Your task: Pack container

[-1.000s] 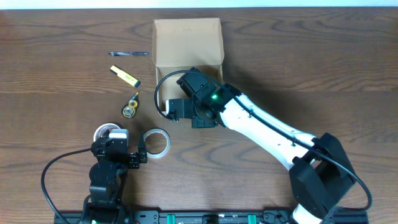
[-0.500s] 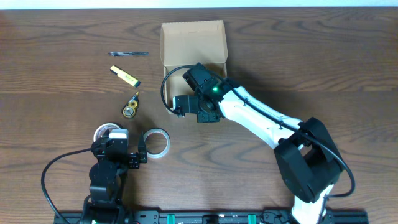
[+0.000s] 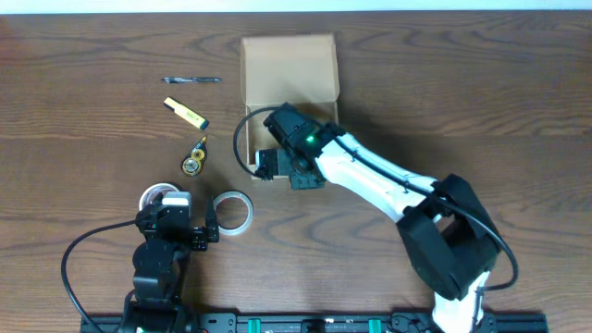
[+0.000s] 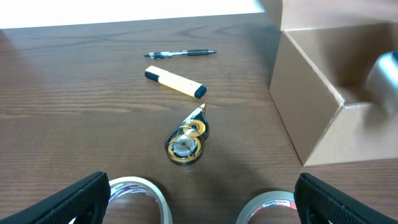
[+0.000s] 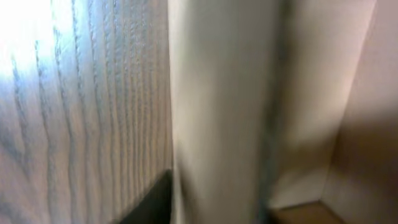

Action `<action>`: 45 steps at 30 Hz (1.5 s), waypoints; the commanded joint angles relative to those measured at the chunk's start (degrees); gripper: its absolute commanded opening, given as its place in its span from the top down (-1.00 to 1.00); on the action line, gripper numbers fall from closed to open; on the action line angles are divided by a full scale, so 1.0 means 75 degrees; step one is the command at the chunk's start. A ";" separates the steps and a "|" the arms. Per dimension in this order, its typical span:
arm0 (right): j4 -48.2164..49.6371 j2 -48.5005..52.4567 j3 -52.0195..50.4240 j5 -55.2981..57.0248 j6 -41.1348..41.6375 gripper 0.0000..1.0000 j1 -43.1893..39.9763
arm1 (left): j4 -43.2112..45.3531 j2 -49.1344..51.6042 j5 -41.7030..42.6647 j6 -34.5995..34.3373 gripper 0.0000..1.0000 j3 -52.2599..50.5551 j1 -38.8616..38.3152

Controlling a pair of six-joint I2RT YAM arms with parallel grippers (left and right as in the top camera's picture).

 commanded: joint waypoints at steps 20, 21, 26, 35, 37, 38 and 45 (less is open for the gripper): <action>-0.0128 -0.1973 0.0017 0.1177 0.1139 -0.88 0.0341 | -0.0070 -0.0044 0.0023 0.0026 -0.91 -0.0219 0.0012; -0.0216 -0.2174 0.0017 0.1174 0.1355 -0.98 0.0358 | -0.0070 -0.0044 0.0023 0.0026 -0.91 -0.0219 0.0012; -0.0536 -0.3328 0.0015 0.0417 0.3069 -0.99 0.0227 | -0.0070 -0.0044 0.0023 0.0026 -0.91 -0.0219 0.0012; -0.1603 -0.4625 -0.0015 -0.0530 0.3759 -0.98 -0.0892 | -0.0070 -0.0044 0.0023 0.0026 -0.91 -0.0219 0.0012; -0.1856 -0.4794 -0.0026 -0.0542 0.3754 -0.99 -0.1148 | -0.0070 -0.0044 0.0023 0.0026 -0.91 -0.0219 0.0012; -0.1938 -0.4878 -0.0052 -0.0539 0.3730 -0.98 -0.1271 | -0.0070 -0.0044 0.0023 0.0026 -0.91 -0.0219 0.0012; -0.1323 -0.6199 -0.1588 -0.1323 0.3590 -0.99 -0.2200 | -0.0070 -0.0044 0.0026 0.0026 -0.91 -0.0219 0.0012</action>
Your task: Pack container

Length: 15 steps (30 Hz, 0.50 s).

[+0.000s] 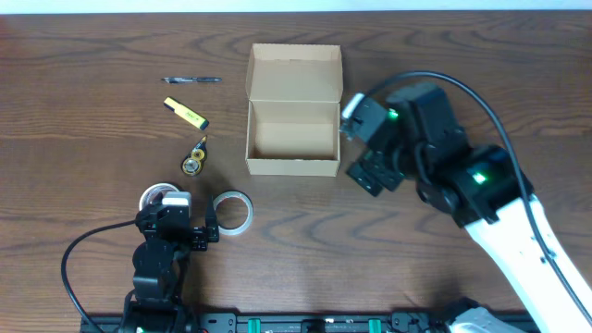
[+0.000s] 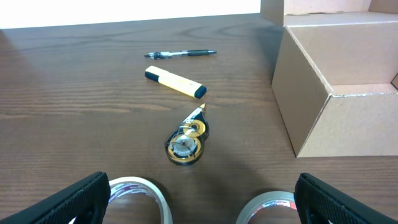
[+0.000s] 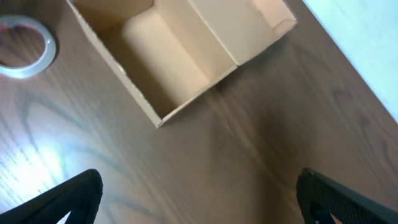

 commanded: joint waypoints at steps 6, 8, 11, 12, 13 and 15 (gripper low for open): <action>0.1547 -0.2253 -0.3147 -0.0504 0.0752 -0.99 -0.0836 | -0.0067 -0.0044 0.0023 0.0026 -0.91 -0.0219 0.0012; 0.1853 -0.2891 -0.3856 -0.0323 0.1559 -0.99 -0.1058 | -0.0067 -0.0044 0.0023 0.0026 -0.91 -0.0219 0.0012; 0.2226 -0.3515 -0.4529 -0.0245 0.1716 -0.99 -0.1186 | -0.0067 -0.0044 0.0023 0.0026 -0.91 -0.0219 0.0012; 0.2320 -0.3678 -0.4721 -0.0248 0.1434 -0.99 -0.1186 | -0.0067 -0.0044 0.0026 0.0026 -0.91 -0.0219 0.0012; 0.2404 -0.3783 -0.4867 -0.0248 0.1128 -0.98 -0.1186 | -0.0067 -0.0044 0.0023 0.0026 -0.91 -0.0219 0.0012; 0.2506 -0.3815 -0.5001 -0.0245 0.0667 -0.99 -0.1186 | -0.0067 -0.0044 0.0023 0.0026 -0.91 -0.0219 0.0012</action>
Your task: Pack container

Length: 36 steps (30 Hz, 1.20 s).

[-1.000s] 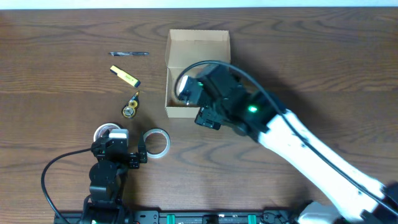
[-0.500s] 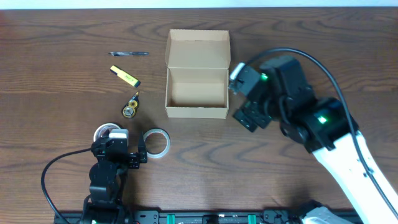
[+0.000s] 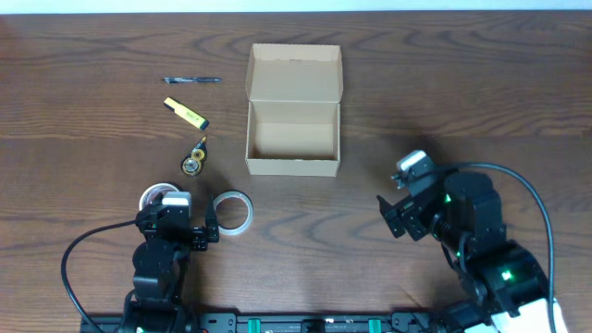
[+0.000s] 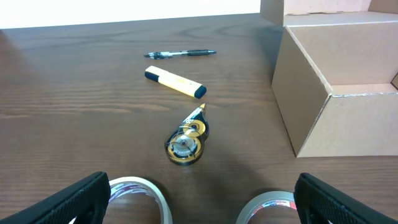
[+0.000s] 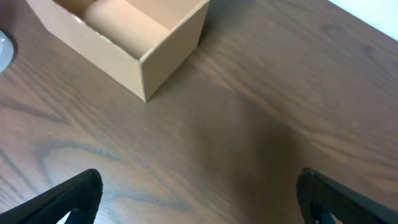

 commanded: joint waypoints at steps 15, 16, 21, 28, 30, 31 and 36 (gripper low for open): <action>0.2057 -0.1559 -0.2891 0.1081 -0.0565 -0.97 -0.0271 | -0.0070 -0.0044 0.0023 0.0026 -0.91 -0.0219 0.0012; 0.2078 -0.1833 -0.3121 0.1081 -0.0443 -0.99 -0.0402 | -0.0070 -0.0044 0.0023 0.0026 -0.91 -0.0219 0.0012; 0.1932 -0.3209 -0.3926 0.1003 -0.0306 -0.99 -0.1268 | -0.0070 -0.0044 0.0023 0.0026 -0.91 -0.0219 0.0012; 0.1661 -0.4234 -0.4156 0.1029 -0.0367 -0.99 -0.1877 | -0.0070 -0.0044 0.0023 0.0026 -0.91 -0.0219 0.0012; 0.1661 -0.4377 -0.4156 0.1023 -0.0353 -0.98 -0.1967 | -0.0070 -0.0044 0.0023 0.0026 -0.91 -0.0219 0.0012; 0.1661 -0.4470 -0.4156 0.1026 -0.0245 -0.99 -0.2017 | -0.0070 -0.0044 0.0023 0.0026 -0.91 -0.0219 0.0012; 0.1667 -0.4835 -0.4156 0.1294 0.0280 -0.99 -0.2162 | -0.0070 -0.0044 0.0023 0.0026 -0.91 -0.0219 0.0012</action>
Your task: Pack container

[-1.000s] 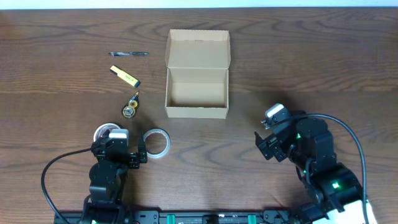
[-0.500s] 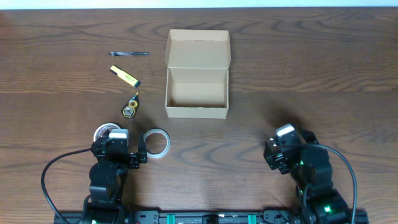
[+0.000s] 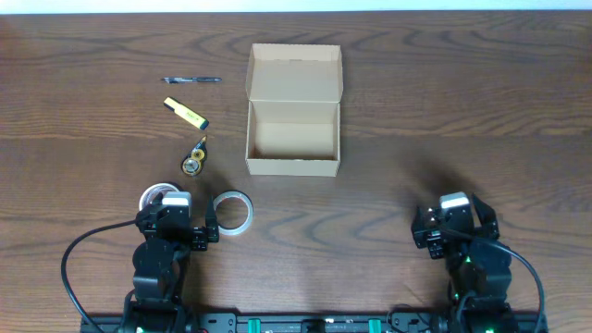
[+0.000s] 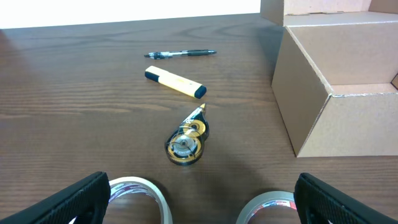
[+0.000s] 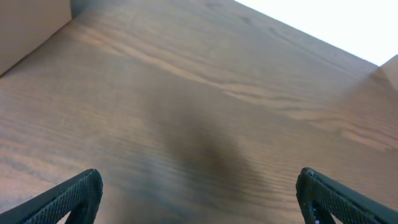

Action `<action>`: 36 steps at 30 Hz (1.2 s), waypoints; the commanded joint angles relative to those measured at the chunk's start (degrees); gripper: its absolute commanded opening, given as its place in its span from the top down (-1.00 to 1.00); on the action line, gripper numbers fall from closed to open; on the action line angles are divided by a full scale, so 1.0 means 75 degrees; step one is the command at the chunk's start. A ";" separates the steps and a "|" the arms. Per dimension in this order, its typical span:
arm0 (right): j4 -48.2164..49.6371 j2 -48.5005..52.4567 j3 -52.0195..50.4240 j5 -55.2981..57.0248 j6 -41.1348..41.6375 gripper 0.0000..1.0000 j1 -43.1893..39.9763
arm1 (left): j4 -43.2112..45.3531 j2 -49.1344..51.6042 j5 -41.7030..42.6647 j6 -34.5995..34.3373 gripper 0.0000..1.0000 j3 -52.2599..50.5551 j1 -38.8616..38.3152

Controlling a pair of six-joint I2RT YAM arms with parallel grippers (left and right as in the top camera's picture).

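An open cardboard box (image 3: pixel 293 123) stands at the table's middle back, its lid flap folded away from me; it shows in the left wrist view as the box (image 4: pixel 339 93). Left of it lie a pen (image 3: pixel 191 80), a yellow highlighter (image 3: pixel 185 112), a correction-tape dispenser (image 3: pixel 194 162) and two tape rolls (image 3: pixel 232 213) (image 3: pixel 159 196). My left gripper (image 4: pixel 199 205) is open at the front left, just behind the rolls. My right gripper (image 5: pixel 199 199) is open over bare wood at the front right, holding nothing.
The wooden table (image 3: pixel 462 111) runs wide to the right of the box. A rail (image 3: pixel 296 324) lies along the front edge between the two arm bases.
My right arm has drawn back from the middle right to its base at the front right, and its view has left the box for bare wood. The left arm and the objects are unchanged.
At first my right gripper was at the box's front left corner, its camera close against the cardboard, the box slightly askew. Then it was lifted off to the right, the box standing square. It has since been lower at the right, and now sits at its base.
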 commanded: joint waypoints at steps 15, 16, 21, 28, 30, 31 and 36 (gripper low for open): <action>-0.0009 -0.1049 -0.0026 0.1358 0.2401 -0.99 -0.0099 | -0.0070 -0.0044 0.0023 0.0026 -0.91 -0.0219 0.0012; -0.0009 -0.1046 -0.0026 0.1358 0.2401 -0.98 -0.0099 | -0.0070 -0.0044 0.0023 0.0026 -0.91 -0.0219 0.0012; -0.0009 -0.1040 -0.0026 0.1358 0.2401 -0.99 -0.0096 | -0.0070 -0.0044 0.0023 0.0026 -0.91 -0.0219 0.0012; -0.0009 -0.1040 -0.0026 0.1355 0.2398 -0.98 -0.0096 | -0.0070 -0.0044 0.0023 0.0026 -0.91 -0.0219 0.0012; -0.0009 -0.1040 -0.0026 0.1355 0.2401 -0.99 -0.0096 | -0.0070 -0.0044 0.0023 0.0026 -0.91 -0.0219 0.0012; -0.0009 -0.1040 -0.0026 0.1358 0.2398 -0.98 -0.0096 | -0.0070 -0.0044 0.0026 0.0026 -0.91 -0.0219 0.0012; -0.0009 -0.1040 -0.0026 0.1358 0.2401 -0.99 -0.0096 | -0.0064 -0.0044 -0.0306 0.0154 -0.91 -0.0219 0.0012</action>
